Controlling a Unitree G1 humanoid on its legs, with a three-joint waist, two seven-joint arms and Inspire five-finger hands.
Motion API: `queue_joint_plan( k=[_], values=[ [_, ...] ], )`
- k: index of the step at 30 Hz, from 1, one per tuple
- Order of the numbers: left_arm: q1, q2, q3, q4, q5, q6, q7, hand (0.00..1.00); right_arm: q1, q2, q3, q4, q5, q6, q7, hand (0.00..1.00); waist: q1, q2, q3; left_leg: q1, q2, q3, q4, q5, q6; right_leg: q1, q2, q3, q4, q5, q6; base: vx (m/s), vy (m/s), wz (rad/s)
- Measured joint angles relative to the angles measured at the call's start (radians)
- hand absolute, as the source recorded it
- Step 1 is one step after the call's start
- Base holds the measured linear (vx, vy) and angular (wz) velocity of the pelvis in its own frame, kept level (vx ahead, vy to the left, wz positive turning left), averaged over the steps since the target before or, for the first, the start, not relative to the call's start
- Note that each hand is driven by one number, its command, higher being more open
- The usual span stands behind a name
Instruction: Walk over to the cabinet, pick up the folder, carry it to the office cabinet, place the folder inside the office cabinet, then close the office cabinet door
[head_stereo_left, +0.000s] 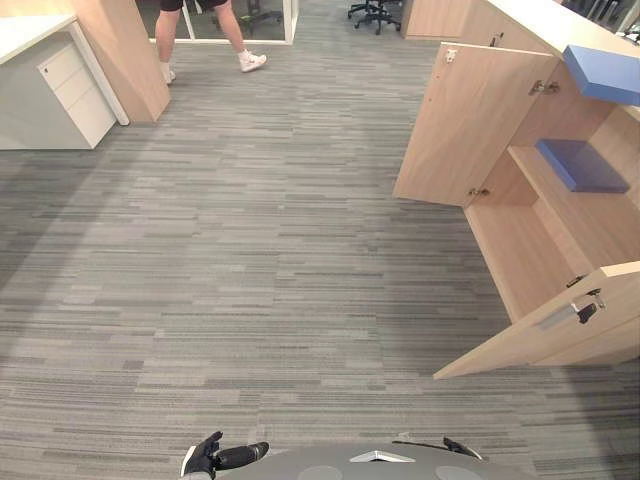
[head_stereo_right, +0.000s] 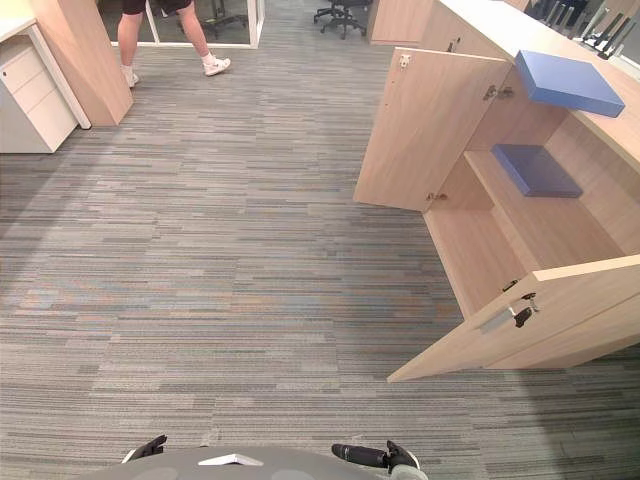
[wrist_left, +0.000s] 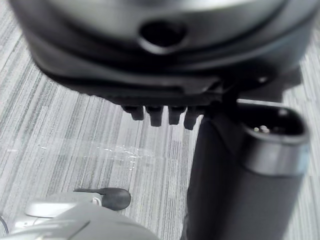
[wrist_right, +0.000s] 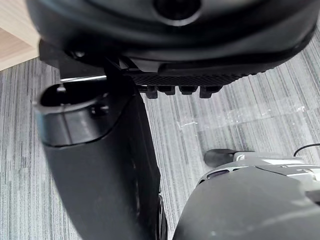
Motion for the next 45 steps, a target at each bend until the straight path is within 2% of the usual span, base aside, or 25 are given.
queue_joint_plan(
  k=[12,19,32,45],
  values=[
    [0.002,0.001,-0.009,-0.002,0.001,-0.007,0.019,1.00,-0.005,0.000,0.001,0.001,0.002,0.000,0.000,1.00,-0.001,0.000,0.004,0.004,-0.009,0.001,-0.009,0.017,0.011,0.000,-0.008,-0.008,0.002,-0.001,0.002,-0.06,-0.003,0.00],
    [0.006,0.001,-0.011,-0.004,0.005,-0.021,0.039,1.00,-0.008,0.002,0.005,0.001,0.003,-0.002,-0.005,1.00,-0.017,-0.003,0.006,0.004,-0.013,-0.004,-0.013,0.020,0.014,0.000,-0.011,-0.015,0.001,-0.001,0.002,-0.03,-0.003,0.02],
    [0.003,0.016,-0.036,-0.004,0.005,-0.023,0.040,1.00,-0.016,0.011,0.006,0.005,0.003,-0.002,-0.019,1.00,-0.020,-0.018,0.020,0.002,-0.013,-0.007,-0.014,0.020,0.014,0.002,-0.011,-0.025,-0.001,-0.001,0.002,-0.01,-0.006,0.01],
    [0.001,0.020,-0.048,-0.004,0.010,-0.024,0.034,1.00,-0.017,0.011,0.018,0.005,0.003,-0.003,-0.019,1.00,-0.021,-0.019,0.022,0.002,-0.014,-0.011,-0.014,0.021,0.014,0.004,-0.011,-0.029,-0.001,-0.001,0.002,-0.01,-0.002,0.00]
  ],
)
